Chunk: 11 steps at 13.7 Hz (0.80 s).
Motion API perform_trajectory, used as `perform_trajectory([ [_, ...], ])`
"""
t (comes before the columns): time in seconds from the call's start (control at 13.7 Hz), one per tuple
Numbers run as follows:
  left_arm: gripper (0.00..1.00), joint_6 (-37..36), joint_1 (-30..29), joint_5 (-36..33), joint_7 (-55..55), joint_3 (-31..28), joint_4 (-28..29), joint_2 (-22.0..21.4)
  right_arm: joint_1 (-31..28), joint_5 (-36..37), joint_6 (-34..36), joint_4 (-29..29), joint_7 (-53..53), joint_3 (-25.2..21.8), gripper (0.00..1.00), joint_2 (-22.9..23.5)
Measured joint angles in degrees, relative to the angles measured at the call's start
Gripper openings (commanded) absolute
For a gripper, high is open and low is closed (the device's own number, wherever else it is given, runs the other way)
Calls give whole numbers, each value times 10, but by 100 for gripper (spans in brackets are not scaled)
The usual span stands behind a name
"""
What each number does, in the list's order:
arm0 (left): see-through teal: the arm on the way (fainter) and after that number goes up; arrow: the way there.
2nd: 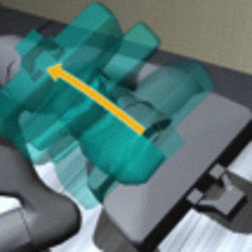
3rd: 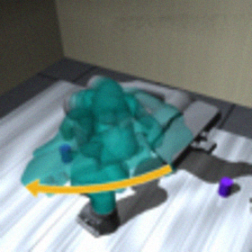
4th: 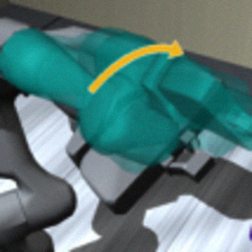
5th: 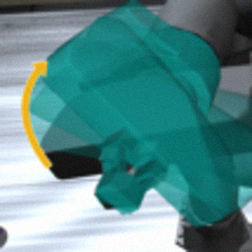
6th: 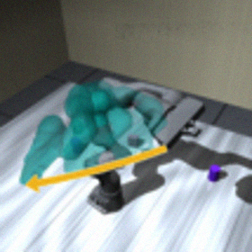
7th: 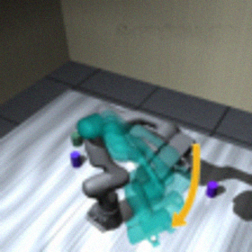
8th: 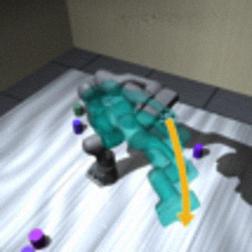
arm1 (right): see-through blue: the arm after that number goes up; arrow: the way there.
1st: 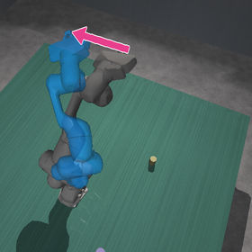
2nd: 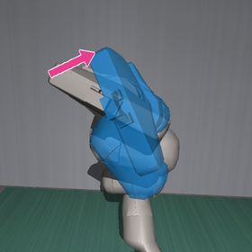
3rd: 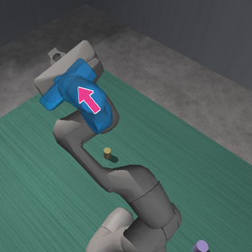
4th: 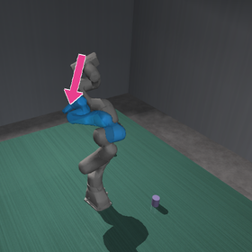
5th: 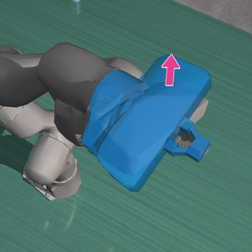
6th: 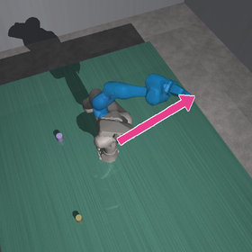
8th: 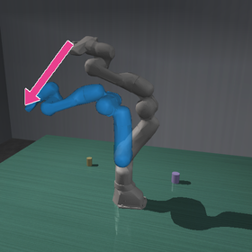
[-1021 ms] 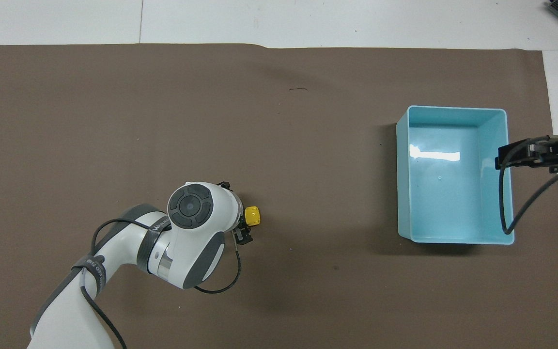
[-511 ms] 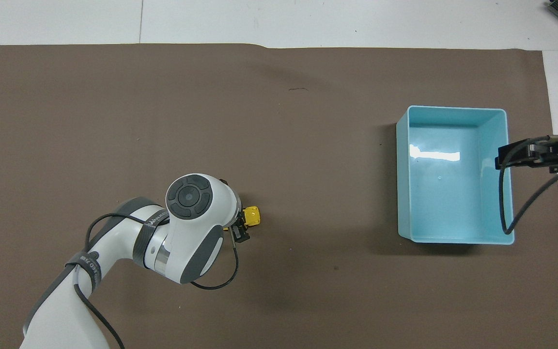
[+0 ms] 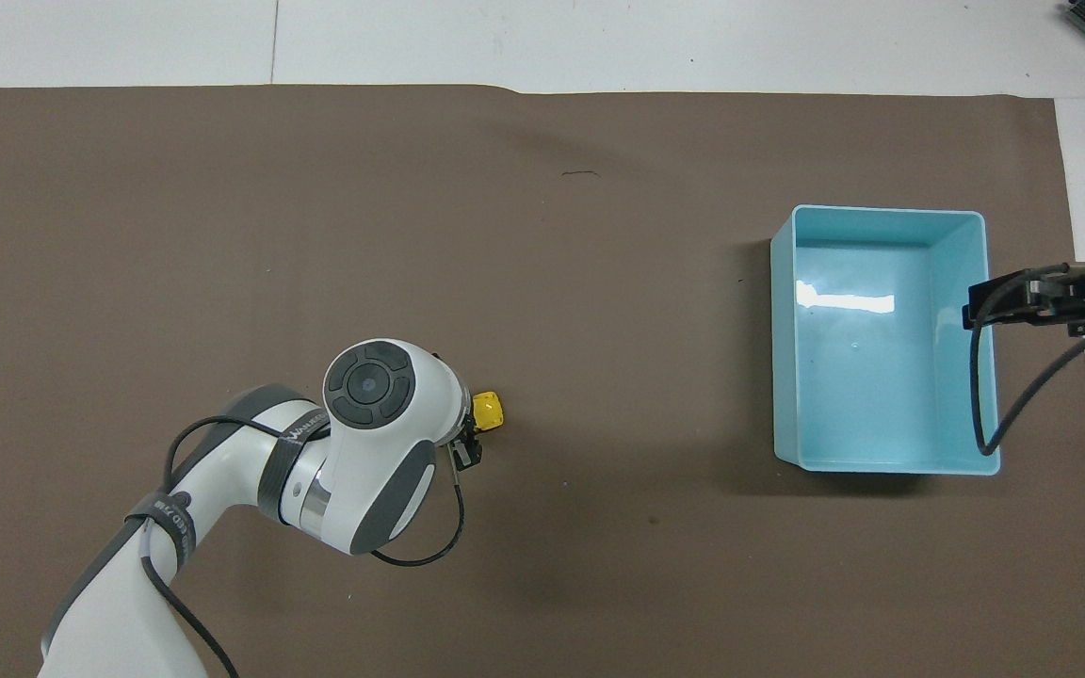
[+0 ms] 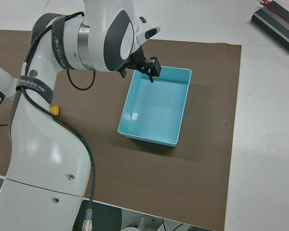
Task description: Wind up and store yellow beetle car
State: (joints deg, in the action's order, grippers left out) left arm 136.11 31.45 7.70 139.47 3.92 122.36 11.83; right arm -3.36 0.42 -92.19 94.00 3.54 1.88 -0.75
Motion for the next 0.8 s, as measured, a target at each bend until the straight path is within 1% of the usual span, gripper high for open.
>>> perform_trajectory([
  [0.15, 0, 0, 0, 0, -5, 0, 1, -1, 0, 0, 0, 0, 0, 0, 100, 0],
  [0.29, 4, -1, -3, 0, -14, -2, 7, -5, 0, 0, 0, 0, 0, 0, 100, 0],
  [0.44, 5, -5, -9, 0, -31, -5, 18, -14, 0, 0, 0, 0, 0, 0, 100, 0],
  [0.51, 5, -8, -15, 0, -40, -5, 25, -20, 0, 0, 0, 0, 0, 0, 100, 0],
  [0.8, 10, -21, -54, 3, -73, -5, 58, -46, 0, 0, 0, 0, 0, 0, 100, 0],
])
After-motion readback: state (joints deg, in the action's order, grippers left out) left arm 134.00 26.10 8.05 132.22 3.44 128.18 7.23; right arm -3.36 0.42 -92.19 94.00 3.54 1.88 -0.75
